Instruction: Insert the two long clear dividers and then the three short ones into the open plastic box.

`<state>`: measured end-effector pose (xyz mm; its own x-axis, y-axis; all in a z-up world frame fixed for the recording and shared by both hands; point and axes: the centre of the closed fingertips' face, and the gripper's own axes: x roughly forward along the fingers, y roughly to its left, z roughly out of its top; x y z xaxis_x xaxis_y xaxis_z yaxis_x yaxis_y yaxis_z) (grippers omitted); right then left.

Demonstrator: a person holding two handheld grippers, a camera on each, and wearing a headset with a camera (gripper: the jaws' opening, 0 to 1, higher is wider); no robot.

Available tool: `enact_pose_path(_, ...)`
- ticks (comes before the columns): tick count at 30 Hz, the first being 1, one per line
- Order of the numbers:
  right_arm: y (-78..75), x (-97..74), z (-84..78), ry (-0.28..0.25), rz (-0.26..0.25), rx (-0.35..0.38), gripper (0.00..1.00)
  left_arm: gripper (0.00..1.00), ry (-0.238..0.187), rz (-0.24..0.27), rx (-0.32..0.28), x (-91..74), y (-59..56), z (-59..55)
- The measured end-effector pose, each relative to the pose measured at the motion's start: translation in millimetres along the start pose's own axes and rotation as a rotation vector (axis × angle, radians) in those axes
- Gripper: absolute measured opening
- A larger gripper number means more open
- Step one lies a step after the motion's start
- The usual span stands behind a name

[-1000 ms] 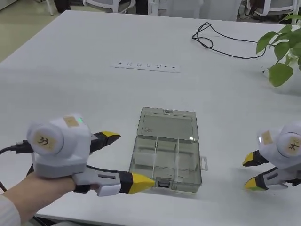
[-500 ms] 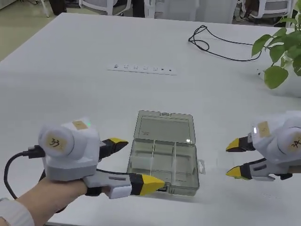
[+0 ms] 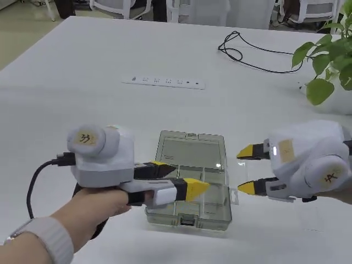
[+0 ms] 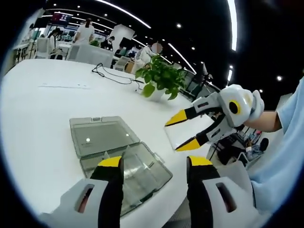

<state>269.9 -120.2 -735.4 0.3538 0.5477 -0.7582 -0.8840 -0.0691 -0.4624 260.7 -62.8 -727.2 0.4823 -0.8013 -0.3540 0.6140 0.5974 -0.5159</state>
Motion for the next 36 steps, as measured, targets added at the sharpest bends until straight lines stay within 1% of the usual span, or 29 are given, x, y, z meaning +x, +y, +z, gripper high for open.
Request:
enact_pose_path(2, -0.8, 0.4, 6.6, -0.005, -0.012, -0.015, 0.32, 0.44, 0.003, -0.013, -0.024, 3.8, -3.3, -0.2)
enact_pose_path(4, -0.4, 1.8, 12.8, -0.006, -0.020, -0.052, 0.32, 0.38, 0.018, -0.026, -0.050, 8.0, -6.3, -2.6)
enact_pose_path(5, 0.1, 2.3, 15.4, -0.008, -0.022, -0.055, 0.32, 0.36, 0.019, -0.036, -0.058, 9.6, -8.3, -2.9)
enact_pose_path(7, 1.5, 3.2, 21.0, -0.015, -0.021, -0.058, 0.32, 0.31, 0.024, -0.043, -0.104, 12.7, -10.8, -4.6)
enact_pose_path(8, 0.1, 3.8, 24.0, -0.018, -0.036, -0.078, 0.32, 0.29, 0.020, -0.048, -0.103, 13.3, -11.7, -4.2)
enact_pose_path(10, 1.1, 4.9, 24.5, 0.000, -0.043, -0.119, 0.32, 0.26, 0.017, -0.056, -0.130, 14.9, -14.3, -4.4)
enact_pose_path(11, 1.2, 5.3, 25.6, -0.001, -0.049, -0.128, 0.32, 0.24, 0.013, -0.062, -0.137, 15.6, -15.6, -4.1)
enact_pose_path(12, 3.0, 5.8, 25.7, 0.002, -0.042, -0.129, 0.32, 0.21, 0.010, -0.060, -0.159, 16.6, -15.6, -4.4)
enact_pose_path(14, 2.8, 6.8, 27.3, 0.002, -0.054, -0.137, 0.32, 0.16, 0.010, -0.057, -0.168, 17.5, -14.7, -6.0)
enact_pose_path(16, 4.1, 7.7, 27.6, 0.006, -0.051, -0.136, 0.32, 0.10, 0.008, -0.055, -0.216, 18.1, -13.8, -8.0)
enact_pose_path(17, 3.5, 7.9, 28.1, 0.006, -0.057, -0.137, 0.32, 0.07, 0.002, -0.055, -0.235, 18.3, -13.3, -7.8)
enact_pose_path(19, 4.1, 8.2, 28.3, 0.009, -0.056, -0.139, 0.32, 0.04, 0.002, -0.056, -0.237, 18.5, -14.5, -8.5)
enact_pose_path(21, 4.7, 8.5, 28.9, 0.011, -0.057, -0.145, 0.32, 0.00, 0.005, -0.057, -0.253, 19.1, -14.8, -9.7)
enact_pose_path(23, 5.6, 9.1, 29.8, 0.011, -0.060, -0.155, 0.32, 0.00, -0.004, -0.061, -0.273, 20.0, -16.1, -8.5)
enact_pose_path(28, 7.3, 8.6, 29.2, 0.019, -0.058, -0.164, 0.32, 0.00, 0.002, -0.064, -0.300, 21.0, -19.2, -9.3)
enact_pose_path(34, 8.7, 5.5, 29.5, 0.008, -0.050, -0.166, 0.32, 0.00, 0.003, -0.087, -0.295, 19.4, -24.1, -10.0)
enact_pose_path(36, 9.1, 5.5, 29.8, 0.006, -0.046, -0.183, 0.33, 0.00, 0.004, -0.089, -0.291, 19.0, -24.5, -10.3)
